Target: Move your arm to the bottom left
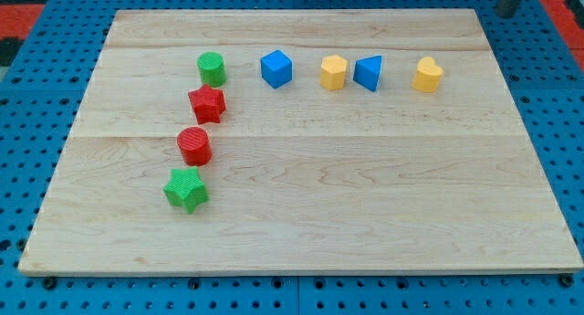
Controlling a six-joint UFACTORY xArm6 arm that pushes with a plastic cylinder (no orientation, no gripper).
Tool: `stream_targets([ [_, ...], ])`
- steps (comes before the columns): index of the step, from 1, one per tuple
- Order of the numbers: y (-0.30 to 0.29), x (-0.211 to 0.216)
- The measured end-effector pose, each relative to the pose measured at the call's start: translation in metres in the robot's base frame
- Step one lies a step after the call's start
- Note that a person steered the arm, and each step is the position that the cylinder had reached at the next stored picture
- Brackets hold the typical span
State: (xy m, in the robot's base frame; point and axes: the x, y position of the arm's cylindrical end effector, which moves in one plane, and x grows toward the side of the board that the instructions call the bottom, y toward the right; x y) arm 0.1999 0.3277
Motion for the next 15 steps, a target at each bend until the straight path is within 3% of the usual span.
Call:
stream_targets([
  [5,0.007,-0.001],
  [6,0.006,0.016],
  [7,0.011,0.080],
  [11,0.017,0.097],
  [12,0.015,0.165],
  [13,0.001,0.217],
  [15,-0.188,0.283],
])
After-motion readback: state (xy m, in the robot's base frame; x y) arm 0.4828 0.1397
